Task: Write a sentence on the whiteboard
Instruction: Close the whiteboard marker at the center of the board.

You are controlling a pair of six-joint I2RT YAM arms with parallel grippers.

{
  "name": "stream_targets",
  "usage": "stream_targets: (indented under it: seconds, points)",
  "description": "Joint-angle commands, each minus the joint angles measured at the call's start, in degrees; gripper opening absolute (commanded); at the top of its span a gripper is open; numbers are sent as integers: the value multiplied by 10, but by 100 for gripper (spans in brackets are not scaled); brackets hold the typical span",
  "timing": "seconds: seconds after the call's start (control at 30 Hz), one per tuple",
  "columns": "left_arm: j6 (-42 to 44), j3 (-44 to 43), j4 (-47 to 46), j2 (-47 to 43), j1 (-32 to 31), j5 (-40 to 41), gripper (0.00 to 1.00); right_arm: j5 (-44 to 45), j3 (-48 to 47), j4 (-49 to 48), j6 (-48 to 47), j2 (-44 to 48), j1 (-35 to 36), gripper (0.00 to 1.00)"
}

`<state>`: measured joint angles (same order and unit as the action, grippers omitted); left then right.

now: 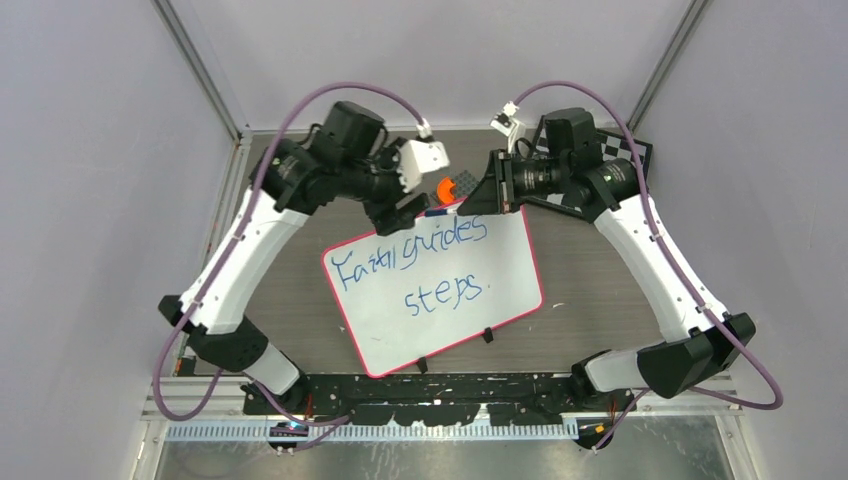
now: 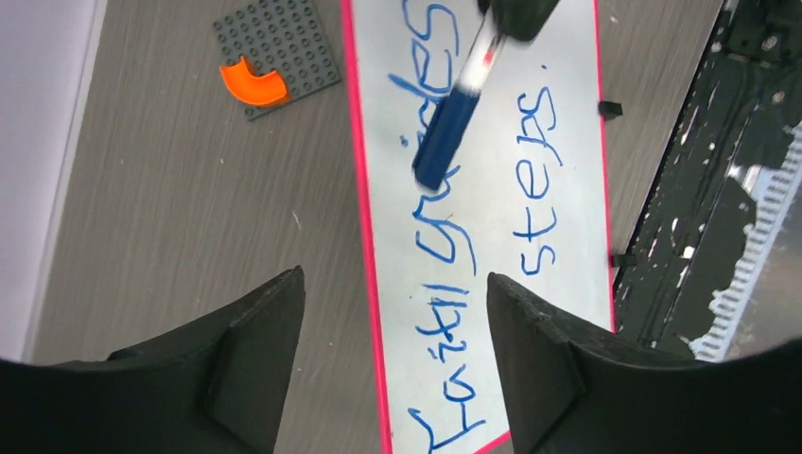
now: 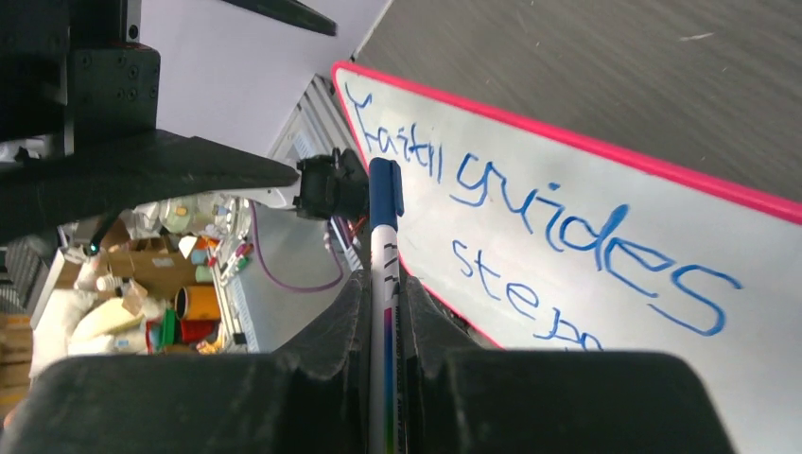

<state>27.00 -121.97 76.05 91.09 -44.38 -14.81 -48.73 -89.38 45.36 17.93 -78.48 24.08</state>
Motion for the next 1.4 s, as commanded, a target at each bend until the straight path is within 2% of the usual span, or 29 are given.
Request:
stream_targets:
  seconds: [0.0, 0.07, 0.23, 0.37, 0.5, 0.67, 0.87, 1.03, 1.37]
  points:
    - [-28, 64, -71, -79, 65, -117, 76, -34, -19, -50, 15, 21, -20, 0]
    - [-33, 78, -70, -85, 83, -162, 81, -51, -19, -59, 22, 20, -21, 0]
    - [-44, 99, -71, -86, 106, -239, 82, -120, -1, -113, 71, 21, -20, 0]
    - [-59, 152, -115, -103, 111, -270, 80, -130, -1, -117, 78, 24, -14, 0]
    - [-78, 158, -126, -92, 111, -296, 75, -134, 0, -113, 77, 25, 2, 0]
    - [-92, 163, -136, -85, 111, -329, 60, -127, -4, -92, 60, 19, 22, 0]
    - [-96, 173, -140, -83, 111, -363, 21, -126, -7, -90, 56, 16, 29, 0]
    - [-116, 171, -148, -80, 111, -385, 2, -122, -5, -81, 48, 12, 41, 0]
    - [-199, 185, -222, -74, 97, -404, 0, -106, -9, -79, 46, 0, 72, 0]
